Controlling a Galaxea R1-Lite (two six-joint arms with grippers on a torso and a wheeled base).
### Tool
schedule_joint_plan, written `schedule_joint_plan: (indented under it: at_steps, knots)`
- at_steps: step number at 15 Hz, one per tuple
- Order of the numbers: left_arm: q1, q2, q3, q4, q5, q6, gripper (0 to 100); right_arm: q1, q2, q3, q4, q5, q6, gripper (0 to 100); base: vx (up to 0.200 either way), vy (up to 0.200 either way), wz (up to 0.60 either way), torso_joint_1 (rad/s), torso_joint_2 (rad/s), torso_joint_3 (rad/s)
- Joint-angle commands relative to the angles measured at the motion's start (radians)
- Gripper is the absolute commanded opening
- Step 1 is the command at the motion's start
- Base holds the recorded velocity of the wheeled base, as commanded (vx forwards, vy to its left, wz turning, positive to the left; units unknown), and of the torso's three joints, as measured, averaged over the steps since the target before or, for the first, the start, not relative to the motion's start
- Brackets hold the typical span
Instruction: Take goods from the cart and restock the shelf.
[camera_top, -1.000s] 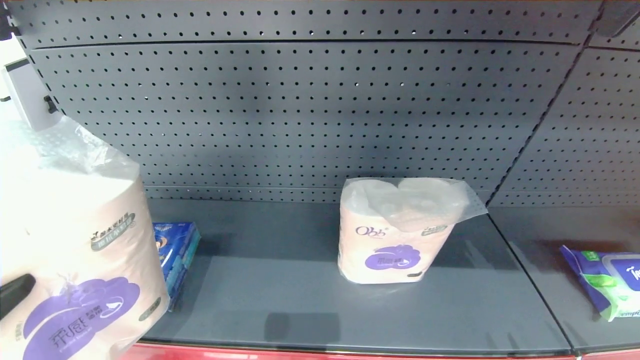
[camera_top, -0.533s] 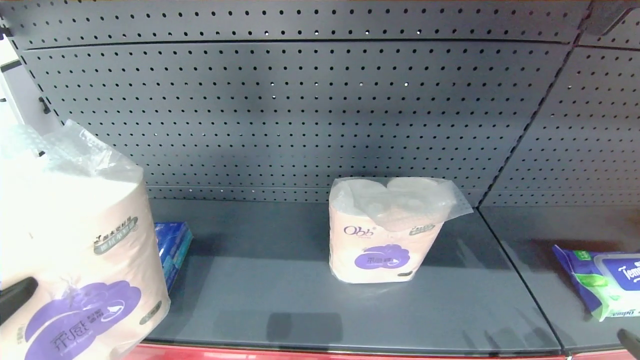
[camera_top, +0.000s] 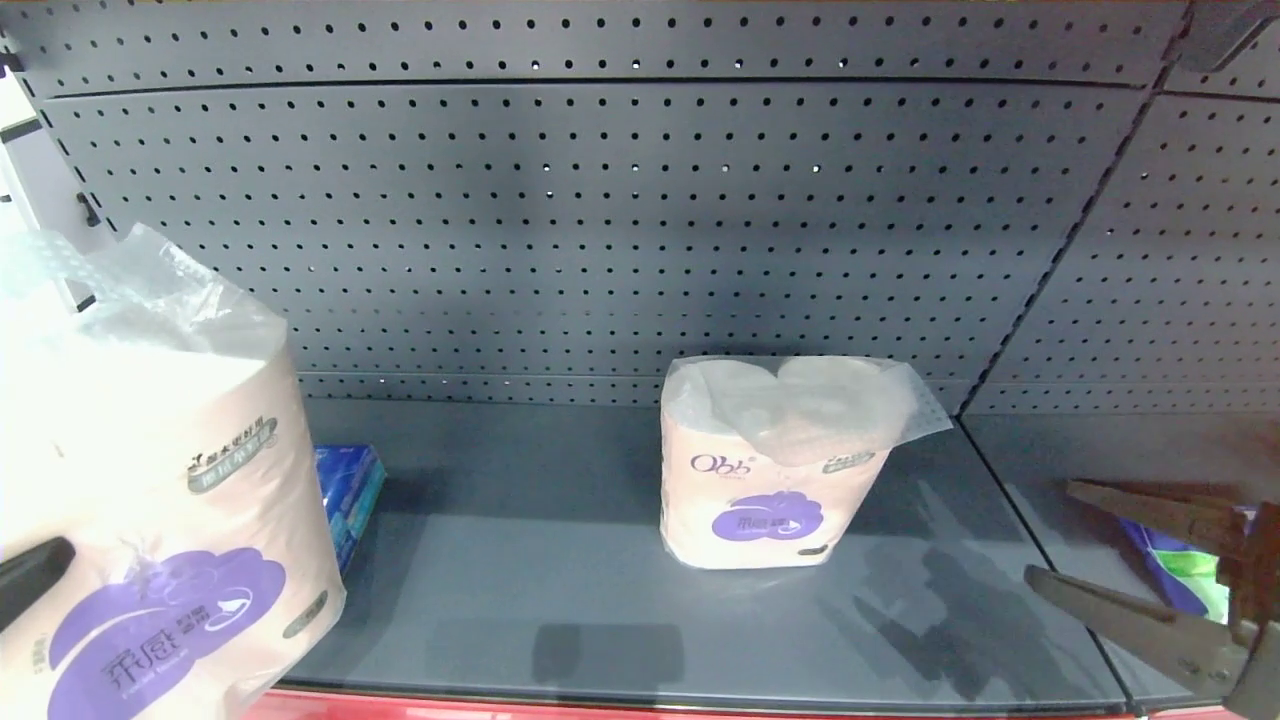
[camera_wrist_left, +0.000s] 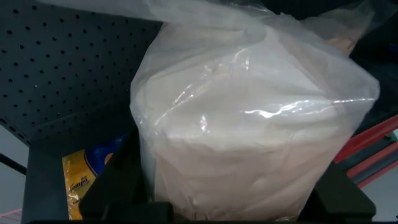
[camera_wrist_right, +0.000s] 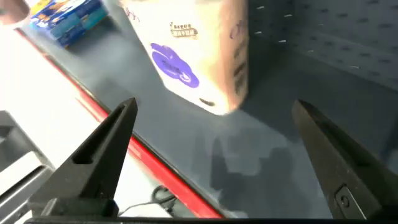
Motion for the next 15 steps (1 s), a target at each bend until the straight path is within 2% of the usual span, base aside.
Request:
schedule_joint_plan:
  at_steps: [1, 5, 9, 15]
  knots:
    - [0.000, 0.013, -0.016, 0.002, 0.000, 0.000, 0, 0.005, 0.211, -0.071, -0.049, 0.027, -0.006, 100, 0.000, 0.000, 0.00, 0.000, 0.00, 0.000]
    - [0.000, 0.018, -0.035, 0.002, 0.002, 0.000, 0, 0.002, 0.318, -0.147, -0.115, 0.094, -0.006, 100, 0.000, 0.000, 0.00, 0.000, 0.00, 0.000]
    - [0.000, 0.018, -0.039, 0.002, 0.002, 0.003, 0, 0.003, 0.390, -0.220, -0.115, 0.156, -0.043, 100, 0.000, 0.000, 0.00, 0.000, 0.00, 0.000]
    - [0.000, 0.026, -0.052, 0.002, 0.002, 0.004, 0, 0.003, 0.445, -0.246, -0.115, 0.259, -0.116, 100, 0.000, 0.000, 0.00, 0.000, 0.00, 0.000]
